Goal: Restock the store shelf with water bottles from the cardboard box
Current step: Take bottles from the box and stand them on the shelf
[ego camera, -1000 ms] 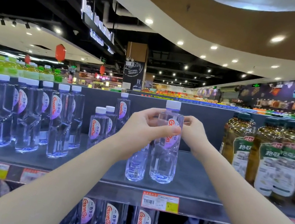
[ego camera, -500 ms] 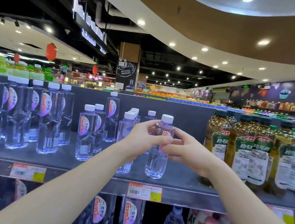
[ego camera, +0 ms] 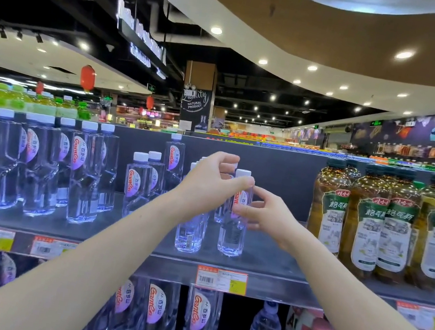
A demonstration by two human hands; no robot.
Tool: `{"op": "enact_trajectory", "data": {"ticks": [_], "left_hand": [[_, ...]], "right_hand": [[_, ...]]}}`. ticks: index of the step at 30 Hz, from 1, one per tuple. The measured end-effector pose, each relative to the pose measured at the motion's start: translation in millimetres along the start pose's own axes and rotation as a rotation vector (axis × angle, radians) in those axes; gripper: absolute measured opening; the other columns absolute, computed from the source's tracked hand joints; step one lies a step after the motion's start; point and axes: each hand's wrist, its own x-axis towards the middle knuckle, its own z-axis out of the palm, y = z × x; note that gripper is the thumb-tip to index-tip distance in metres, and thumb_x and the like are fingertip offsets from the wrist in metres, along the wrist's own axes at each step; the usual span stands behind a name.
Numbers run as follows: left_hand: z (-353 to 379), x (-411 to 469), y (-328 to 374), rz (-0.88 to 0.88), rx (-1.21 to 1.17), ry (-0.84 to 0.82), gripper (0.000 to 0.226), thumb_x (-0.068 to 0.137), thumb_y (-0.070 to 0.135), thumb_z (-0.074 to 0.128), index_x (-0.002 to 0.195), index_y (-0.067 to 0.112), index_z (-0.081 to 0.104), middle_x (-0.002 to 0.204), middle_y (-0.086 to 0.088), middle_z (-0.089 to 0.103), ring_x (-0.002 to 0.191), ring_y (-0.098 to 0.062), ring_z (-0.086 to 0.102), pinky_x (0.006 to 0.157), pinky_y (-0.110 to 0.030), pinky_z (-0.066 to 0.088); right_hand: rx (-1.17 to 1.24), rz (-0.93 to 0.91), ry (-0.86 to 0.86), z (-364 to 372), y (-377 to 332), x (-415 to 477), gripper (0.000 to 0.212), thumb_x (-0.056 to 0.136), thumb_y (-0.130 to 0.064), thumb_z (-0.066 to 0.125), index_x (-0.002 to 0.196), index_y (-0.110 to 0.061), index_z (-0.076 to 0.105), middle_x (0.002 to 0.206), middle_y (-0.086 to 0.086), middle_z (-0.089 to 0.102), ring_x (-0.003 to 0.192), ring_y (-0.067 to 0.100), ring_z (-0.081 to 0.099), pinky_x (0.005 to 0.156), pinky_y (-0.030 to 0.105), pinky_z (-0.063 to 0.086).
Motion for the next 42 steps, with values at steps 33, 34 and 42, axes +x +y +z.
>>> {"op": "enact_trajectory", "data": {"ticks": [33, 34, 42], "left_hand": [[-58.0, -37.3, -25.3, 0.066, 0.377, 0.056, 0.057, 0.097, 0.038, 0.067, 0.150, 0.031, 0.047, 0.146, 0.014, 0.055, 0.131, -0.002, 0.052, 0.095, -0.023, 0.039], [-58.3, -38.6, -26.0, 0.077, 0.401, 0.054, 0.058, 0.097, 0.038, 0.066, 0.151, 0.030, 0.047, 0.147, 0.014, 0.054, 0.133, -0.003, 0.050, 0.097, -0.023, 0.039], [-66.1, -49.2, -37.6, 0.154, 0.684, -0.015, 0.061, 0.098, 0.039, 0.061, 0.154, 0.025, 0.041, 0.155, 0.007, 0.046, 0.142, -0.016, 0.044, 0.115, -0.032, 0.036]], "right_hand": [[-0.250, 0.047, 0.120, 6.5, 41.1, 89.1, 0.044, 0.074, -0.039, 0.083, 0.115, -0.047, 0.070, 0.103, 0.005, 0.077, 0.094, 0.022, 0.076, 0.095, 0.048, 0.059], [-0.244, 0.044, 0.122, 7.0, 42.3, 89.5, 0.044, 0.074, -0.038, 0.083, 0.115, -0.047, 0.070, 0.103, 0.006, 0.077, 0.095, 0.022, 0.076, 0.095, 0.048, 0.059], [-0.244, 0.045, 0.166, 15.2, 41.3, 87.2, 0.045, 0.085, -0.029, 0.081, 0.126, -0.040, 0.067, 0.104, 0.004, 0.076, 0.097, 0.021, 0.075, 0.097, 0.049, 0.058]]}}
